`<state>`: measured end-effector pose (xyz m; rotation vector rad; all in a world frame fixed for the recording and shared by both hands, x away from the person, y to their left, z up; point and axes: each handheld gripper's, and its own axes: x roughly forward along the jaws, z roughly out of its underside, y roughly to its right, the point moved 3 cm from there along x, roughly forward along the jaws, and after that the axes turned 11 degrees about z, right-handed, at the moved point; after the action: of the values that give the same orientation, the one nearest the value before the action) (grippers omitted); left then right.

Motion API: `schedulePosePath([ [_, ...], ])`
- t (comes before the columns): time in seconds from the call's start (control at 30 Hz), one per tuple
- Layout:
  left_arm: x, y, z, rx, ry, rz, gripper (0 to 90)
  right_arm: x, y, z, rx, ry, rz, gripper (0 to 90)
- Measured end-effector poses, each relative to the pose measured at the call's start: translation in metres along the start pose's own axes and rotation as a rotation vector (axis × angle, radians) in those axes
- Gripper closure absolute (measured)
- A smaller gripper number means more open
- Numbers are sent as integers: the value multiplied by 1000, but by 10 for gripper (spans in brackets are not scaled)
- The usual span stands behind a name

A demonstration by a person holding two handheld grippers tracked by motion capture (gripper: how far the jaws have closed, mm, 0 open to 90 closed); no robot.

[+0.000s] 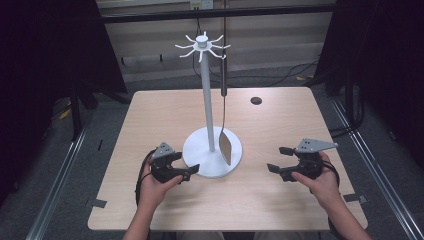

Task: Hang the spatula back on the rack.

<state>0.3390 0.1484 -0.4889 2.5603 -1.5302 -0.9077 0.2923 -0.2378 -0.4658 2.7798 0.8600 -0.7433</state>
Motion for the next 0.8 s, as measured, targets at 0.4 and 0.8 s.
schedulePosePath([
  [0.4,0,-1,0,-2,1,-2,116,-1,4,17,1,-30,15,185],
  [0.8,-3,-2,0,-3,2,-7,116,-4,13,30,1,-62,41,174],
])
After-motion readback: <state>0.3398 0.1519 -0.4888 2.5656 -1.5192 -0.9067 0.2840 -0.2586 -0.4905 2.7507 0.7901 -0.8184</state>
